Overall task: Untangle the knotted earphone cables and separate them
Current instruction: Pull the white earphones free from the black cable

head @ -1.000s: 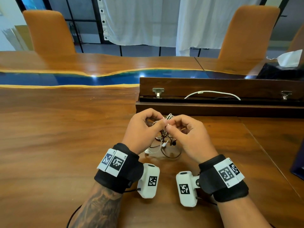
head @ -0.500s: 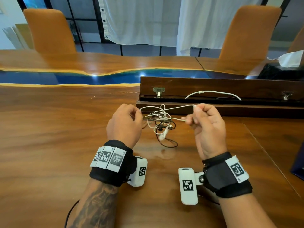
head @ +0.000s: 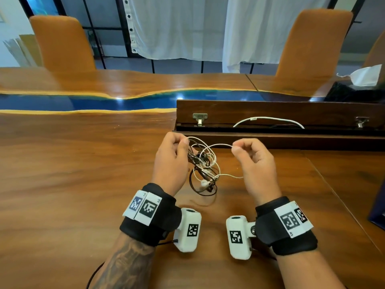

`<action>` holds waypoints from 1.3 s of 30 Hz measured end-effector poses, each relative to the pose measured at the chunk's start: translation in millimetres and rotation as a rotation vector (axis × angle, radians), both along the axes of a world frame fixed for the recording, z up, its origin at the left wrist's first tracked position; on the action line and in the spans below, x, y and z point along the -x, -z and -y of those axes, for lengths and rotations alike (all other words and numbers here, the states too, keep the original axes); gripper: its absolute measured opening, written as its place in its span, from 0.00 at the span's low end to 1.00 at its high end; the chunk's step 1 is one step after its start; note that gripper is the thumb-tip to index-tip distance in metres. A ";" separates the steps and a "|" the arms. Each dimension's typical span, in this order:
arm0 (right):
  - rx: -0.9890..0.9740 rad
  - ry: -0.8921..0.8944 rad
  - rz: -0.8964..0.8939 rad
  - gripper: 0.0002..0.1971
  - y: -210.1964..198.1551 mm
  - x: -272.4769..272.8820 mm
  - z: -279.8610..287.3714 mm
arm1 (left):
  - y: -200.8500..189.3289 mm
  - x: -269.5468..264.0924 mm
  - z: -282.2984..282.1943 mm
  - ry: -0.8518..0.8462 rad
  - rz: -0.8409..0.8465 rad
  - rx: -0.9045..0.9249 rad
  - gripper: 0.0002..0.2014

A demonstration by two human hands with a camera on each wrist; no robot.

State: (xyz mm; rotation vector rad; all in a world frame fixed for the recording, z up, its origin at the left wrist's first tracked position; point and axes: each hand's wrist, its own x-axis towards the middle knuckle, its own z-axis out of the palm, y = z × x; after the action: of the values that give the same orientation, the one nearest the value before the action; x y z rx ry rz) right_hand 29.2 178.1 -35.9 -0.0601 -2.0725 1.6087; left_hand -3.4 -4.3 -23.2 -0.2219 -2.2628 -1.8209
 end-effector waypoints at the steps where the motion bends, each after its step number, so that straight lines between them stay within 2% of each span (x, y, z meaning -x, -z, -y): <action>1: 0.016 0.003 -0.050 0.04 -1.7 -0.8 0.3 | 1.3 0.0 0.0 0.006 -0.014 0.013 0.06; 3: -0.023 -0.025 -0.154 0.10 -6.4 -4.0 1.2 | 3.9 0.5 -0.9 0.011 -0.040 0.052 0.05; 5: -0.150 -0.096 -0.214 0.13 -9.1 -7.3 4.1 | 4.6 -0.2 -2.3 0.004 -0.075 0.099 0.05; 7: -0.250 -0.163 -0.190 0.11 -8.1 -7.8 6.6 | 5.1 -1.0 -3.9 0.023 -0.089 0.110 0.05; 9: -0.276 -0.226 -0.072 0.07 -5.2 -7.1 7.7 | 5.3 -2.4 -4.8 0.058 -0.075 0.080 0.05; 12: -0.247 -0.271 0.065 0.06 -0.2 -6.8 5.7 | 3.7 -4.0 -7.0 0.087 -0.046 0.042 0.03; 16: -0.273 -0.260 0.090 0.11 -1.1 -7.3 3.0 | -1.0 -8.1 -10.4 0.182 0.036 -0.116 0.02; 20: -0.227 -0.275 0.081 0.09 -3.5 -9.1 4.9 | -3.0 -8.5 -8.8 0.245 0.058 -0.168 0.04; 24: -0.094 -0.163 -0.026 0.06 -6.2 -6.4 6.3 | -2.5 -1.5 0.7 0.138 0.053 -0.171 0.04; 28: 0.002 -0.052 -0.129 0.09 -6.2 -5.0 7.1 | -1.0 1.4 3.7 0.059 0.079 -0.134 0.04; 31: 0.014 -0.096 -0.156 0.11 -7.1 -6.3 6.7 | -3.8 -1.5 1.5 0.085 0.084 -0.140 0.04; 35: -0.047 -0.179 -0.120 0.13 -5.8 -6.8 7.3 | -7.5 -5.3 -0.3 0.203 0.077 -0.168 0.04; 39: -0.081 -0.239 -0.073 0.13 -5.2 -6.5 7.0 | -8.1 -6.4 -1.2 0.243 0.030 -0.160 0.05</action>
State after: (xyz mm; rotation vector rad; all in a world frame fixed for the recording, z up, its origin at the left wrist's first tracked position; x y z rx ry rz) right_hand 35.7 171.2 -30.7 0.2802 -2.1509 1.6327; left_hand 3.1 -3.1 -15.0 -0.4617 -2.1752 -2.1264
